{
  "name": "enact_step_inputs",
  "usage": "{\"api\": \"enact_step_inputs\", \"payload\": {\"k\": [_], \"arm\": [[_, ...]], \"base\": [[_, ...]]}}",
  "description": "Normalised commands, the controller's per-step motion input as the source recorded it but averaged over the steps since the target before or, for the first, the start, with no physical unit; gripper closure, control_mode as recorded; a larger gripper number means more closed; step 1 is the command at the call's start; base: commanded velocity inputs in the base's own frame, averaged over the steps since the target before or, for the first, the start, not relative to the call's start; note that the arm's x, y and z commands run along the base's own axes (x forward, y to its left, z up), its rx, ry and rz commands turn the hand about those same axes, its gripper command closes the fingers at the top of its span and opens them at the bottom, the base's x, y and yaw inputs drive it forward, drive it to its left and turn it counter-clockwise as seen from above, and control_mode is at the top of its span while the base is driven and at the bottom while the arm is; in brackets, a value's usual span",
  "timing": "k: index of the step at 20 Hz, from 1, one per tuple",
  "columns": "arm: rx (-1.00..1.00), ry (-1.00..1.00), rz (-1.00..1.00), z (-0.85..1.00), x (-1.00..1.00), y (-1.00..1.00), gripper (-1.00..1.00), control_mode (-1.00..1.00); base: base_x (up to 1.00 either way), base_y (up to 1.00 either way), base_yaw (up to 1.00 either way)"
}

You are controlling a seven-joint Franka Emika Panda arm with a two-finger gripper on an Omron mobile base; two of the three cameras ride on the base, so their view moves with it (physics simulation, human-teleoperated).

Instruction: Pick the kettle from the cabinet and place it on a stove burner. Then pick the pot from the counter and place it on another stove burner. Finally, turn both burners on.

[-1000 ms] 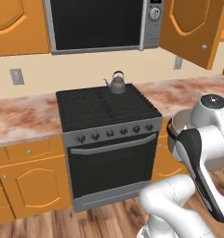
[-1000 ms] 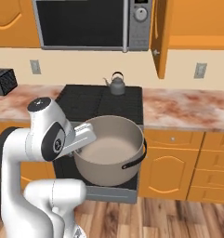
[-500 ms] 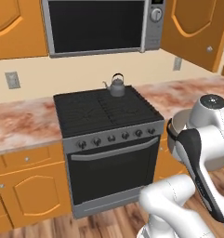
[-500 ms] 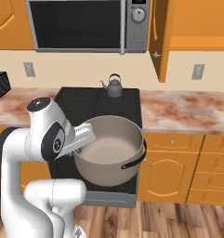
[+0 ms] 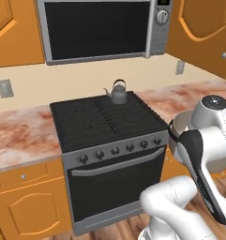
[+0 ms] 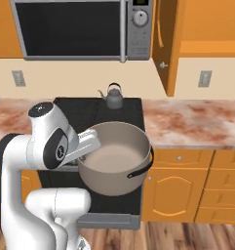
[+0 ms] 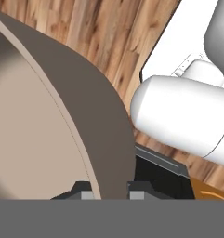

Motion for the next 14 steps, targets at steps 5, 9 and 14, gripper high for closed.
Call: {"api": "enact_step_inputs", "payload": {"k": [5,9,14], "arm": [[0.0,0.0,0.0,0.0,0.0,0.0,1.0,1.0],[0.0,0.0,0.0,0.0,0.0,0.0,1.0,1.0],[0.0,0.0,0.0,0.0,0.0,0.0,1.0,1.0]], "base": [[0.46,0.34,-0.11],[0.39,0.36,-0.13],[0.36,0.43,-0.14]]}}
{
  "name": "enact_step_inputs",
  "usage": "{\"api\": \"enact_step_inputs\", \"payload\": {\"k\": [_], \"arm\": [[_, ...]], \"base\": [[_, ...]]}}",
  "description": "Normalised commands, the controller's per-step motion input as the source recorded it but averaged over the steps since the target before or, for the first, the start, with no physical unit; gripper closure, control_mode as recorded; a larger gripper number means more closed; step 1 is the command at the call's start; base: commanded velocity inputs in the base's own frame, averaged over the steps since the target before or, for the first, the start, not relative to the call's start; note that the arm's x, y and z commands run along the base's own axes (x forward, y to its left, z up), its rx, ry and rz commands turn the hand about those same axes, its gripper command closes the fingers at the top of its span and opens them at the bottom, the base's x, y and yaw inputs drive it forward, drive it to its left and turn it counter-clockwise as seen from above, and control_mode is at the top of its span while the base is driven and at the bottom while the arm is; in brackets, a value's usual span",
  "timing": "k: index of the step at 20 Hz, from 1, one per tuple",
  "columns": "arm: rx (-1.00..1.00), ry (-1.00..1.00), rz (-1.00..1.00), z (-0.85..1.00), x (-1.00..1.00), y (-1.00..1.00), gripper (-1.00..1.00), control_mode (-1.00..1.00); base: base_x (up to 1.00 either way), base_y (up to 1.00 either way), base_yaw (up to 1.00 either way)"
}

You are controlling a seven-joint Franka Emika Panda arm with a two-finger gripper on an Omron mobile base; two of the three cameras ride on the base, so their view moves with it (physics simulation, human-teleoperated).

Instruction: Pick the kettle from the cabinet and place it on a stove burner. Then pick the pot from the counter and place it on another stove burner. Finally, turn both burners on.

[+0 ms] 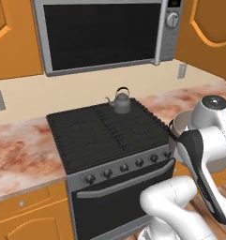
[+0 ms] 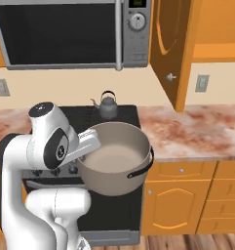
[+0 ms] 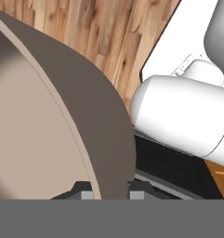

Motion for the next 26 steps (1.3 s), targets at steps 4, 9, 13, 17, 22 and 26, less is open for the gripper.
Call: {"api": "enact_step_inputs", "payload": {"k": [4,9,13,17,22,26], "arm": [[0.0,0.0,0.0,0.0,0.0,0.0,1.0,1.0],[0.0,0.0,0.0,0.0,0.0,0.0,1.0,1.0],[0.0,0.0,0.0,0.0,0.0,0.0,1.0,1.0],[0.0,0.0,0.0,0.0,0.0,0.0,1.0,1.0],[0.0,0.0,0.0,0.0,0.0,0.0,1.0,1.0],[0.0,0.0,0.0,0.0,0.0,0.0,1.0,1.0]], "base": [[0.27,0.45,-0.16],[0.24,0.45,-0.17],[0.21,0.44,-0.16],[0.15,0.41,-0.16],[0.09,0.41,-0.16],[0.17,0.41,-0.15]]}}
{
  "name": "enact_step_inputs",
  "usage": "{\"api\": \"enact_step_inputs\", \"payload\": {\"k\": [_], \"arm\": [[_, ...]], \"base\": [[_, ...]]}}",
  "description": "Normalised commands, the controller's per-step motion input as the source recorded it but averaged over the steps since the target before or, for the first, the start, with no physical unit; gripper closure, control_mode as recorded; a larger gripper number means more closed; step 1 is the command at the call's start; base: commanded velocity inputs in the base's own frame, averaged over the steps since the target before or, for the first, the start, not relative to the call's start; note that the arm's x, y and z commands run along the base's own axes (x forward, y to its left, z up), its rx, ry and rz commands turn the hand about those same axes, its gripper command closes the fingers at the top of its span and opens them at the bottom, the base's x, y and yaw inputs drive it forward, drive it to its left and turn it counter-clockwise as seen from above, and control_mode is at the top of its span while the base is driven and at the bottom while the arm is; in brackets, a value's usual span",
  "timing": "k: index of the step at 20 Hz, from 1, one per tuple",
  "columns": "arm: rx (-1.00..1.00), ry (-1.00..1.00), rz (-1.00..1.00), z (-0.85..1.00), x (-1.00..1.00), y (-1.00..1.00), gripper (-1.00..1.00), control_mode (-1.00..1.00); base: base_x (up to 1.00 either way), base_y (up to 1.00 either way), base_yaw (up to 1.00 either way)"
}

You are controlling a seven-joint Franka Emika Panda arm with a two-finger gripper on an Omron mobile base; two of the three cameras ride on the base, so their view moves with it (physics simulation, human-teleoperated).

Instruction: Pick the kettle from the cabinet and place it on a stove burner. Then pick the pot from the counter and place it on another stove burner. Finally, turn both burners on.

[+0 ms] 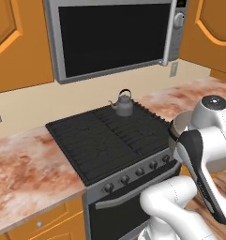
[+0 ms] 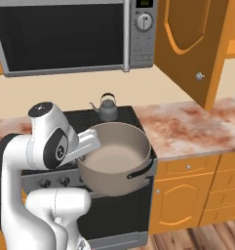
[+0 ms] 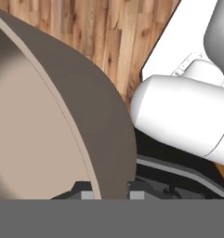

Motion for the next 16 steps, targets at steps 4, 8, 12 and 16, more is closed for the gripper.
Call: {"api": "enact_step_inputs", "payload": {"k": [4,8,12,16], "arm": [[0.0,0.0,0.0,0.0,0.0,0.0,1.0,1.0],[0.0,0.0,0.0,0.0,0.0,0.0,1.0,1.0],[0.0,0.0,0.0,0.0,0.0,0.0,1.0,1.0],[0.0,0.0,0.0,0.0,0.0,0.0,1.0,1.0]], "base": [[0.41,0.37,-0.11],[0.55,0.32,-0.02],[0.45,0.24,0.02],[0.27,0.22,0.08]]}}
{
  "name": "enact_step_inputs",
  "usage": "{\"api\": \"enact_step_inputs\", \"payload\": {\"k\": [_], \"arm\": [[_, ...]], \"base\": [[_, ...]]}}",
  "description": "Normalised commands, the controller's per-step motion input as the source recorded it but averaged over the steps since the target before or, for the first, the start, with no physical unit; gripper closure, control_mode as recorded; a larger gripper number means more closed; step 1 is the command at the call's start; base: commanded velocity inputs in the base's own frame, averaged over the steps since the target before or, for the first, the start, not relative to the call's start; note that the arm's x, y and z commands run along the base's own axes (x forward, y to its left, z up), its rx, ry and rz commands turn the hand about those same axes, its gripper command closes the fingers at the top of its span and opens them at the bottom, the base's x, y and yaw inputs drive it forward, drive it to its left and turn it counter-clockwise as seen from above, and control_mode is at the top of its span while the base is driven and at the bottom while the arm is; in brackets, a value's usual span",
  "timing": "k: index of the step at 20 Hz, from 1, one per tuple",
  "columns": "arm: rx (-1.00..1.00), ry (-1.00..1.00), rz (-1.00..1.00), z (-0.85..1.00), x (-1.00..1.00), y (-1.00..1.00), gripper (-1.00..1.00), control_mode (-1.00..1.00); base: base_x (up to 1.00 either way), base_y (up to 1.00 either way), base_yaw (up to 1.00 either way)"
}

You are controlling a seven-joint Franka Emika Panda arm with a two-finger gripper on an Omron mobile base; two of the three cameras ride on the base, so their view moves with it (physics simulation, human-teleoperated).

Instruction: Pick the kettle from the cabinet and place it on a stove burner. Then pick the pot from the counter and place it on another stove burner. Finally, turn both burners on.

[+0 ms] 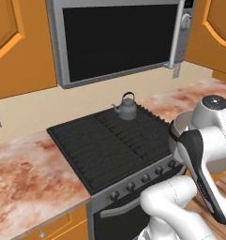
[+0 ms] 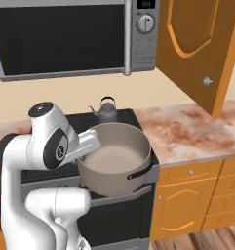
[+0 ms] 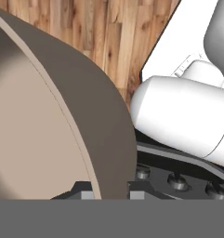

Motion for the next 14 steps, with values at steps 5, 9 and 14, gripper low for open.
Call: {"api": "enact_step_inputs", "payload": {"k": [5,9,14], "arm": [[0.0,0.0,0.0,0.0,0.0,0.0,1.0,1.0],[0.0,0.0,0.0,0.0,0.0,0.0,1.0,1.0],[0.0,0.0,0.0,0.0,0.0,0.0,1.0,1.0]], "base": [[0.28,0.22,0.12],[0.28,0.21,0.11],[0.29,0.06,0.09]]}}
